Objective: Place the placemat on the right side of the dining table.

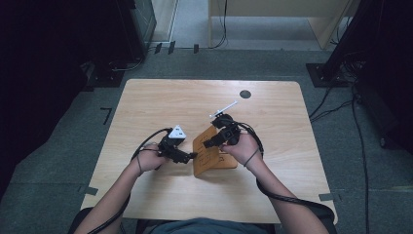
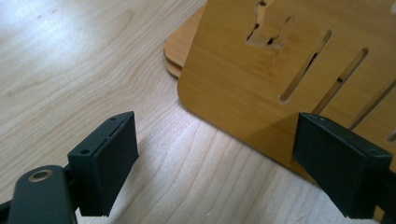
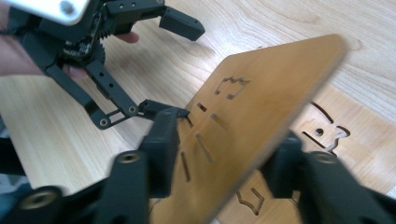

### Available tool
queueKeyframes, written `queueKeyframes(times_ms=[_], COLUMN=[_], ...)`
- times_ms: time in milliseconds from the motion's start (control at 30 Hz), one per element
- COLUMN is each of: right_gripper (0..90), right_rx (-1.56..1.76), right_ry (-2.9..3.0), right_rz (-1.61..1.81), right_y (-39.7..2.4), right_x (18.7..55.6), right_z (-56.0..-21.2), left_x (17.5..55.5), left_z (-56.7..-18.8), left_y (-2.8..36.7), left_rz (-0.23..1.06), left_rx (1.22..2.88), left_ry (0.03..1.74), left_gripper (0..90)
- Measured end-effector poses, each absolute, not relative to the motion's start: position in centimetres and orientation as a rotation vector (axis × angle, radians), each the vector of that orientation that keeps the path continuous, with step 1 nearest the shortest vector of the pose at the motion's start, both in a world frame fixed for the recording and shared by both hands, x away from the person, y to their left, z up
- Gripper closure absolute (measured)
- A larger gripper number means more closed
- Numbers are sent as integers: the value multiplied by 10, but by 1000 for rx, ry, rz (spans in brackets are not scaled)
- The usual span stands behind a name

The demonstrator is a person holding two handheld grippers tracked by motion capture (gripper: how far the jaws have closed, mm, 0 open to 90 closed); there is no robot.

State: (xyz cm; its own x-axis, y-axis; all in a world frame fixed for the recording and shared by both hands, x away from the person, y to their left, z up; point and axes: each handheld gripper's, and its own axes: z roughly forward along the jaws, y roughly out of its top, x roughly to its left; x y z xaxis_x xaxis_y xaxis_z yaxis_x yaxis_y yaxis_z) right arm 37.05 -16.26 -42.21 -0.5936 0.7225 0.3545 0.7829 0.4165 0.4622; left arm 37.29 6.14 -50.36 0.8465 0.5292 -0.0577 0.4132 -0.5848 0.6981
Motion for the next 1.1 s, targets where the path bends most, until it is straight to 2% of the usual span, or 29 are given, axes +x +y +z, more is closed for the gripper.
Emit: queueKeyframes(times_ms=[267, 400, 767, 1100], right_gripper=[771, 807, 874, 875], right_rx=[-1380, -1375, -1379, -1412], right_ry=[-2388, -2310, -2230, -2178], right_rz=[-886, -879, -914, -977], right_y=[-169, -174, -188, -201], right_x=[379, 383, 387, 390], right_z=[-424, -426, -420, -415], left_x=[375, 376, 379, 379], left_z=[-501, -500, -497, -498], left_y=[67, 71, 79, 79], left_rz=[203, 206, 207, 209], left_rx=[2265, 2253, 2227, 2233], left_ry=[696, 713, 737, 742], left_gripper=[130, 129, 129, 130])
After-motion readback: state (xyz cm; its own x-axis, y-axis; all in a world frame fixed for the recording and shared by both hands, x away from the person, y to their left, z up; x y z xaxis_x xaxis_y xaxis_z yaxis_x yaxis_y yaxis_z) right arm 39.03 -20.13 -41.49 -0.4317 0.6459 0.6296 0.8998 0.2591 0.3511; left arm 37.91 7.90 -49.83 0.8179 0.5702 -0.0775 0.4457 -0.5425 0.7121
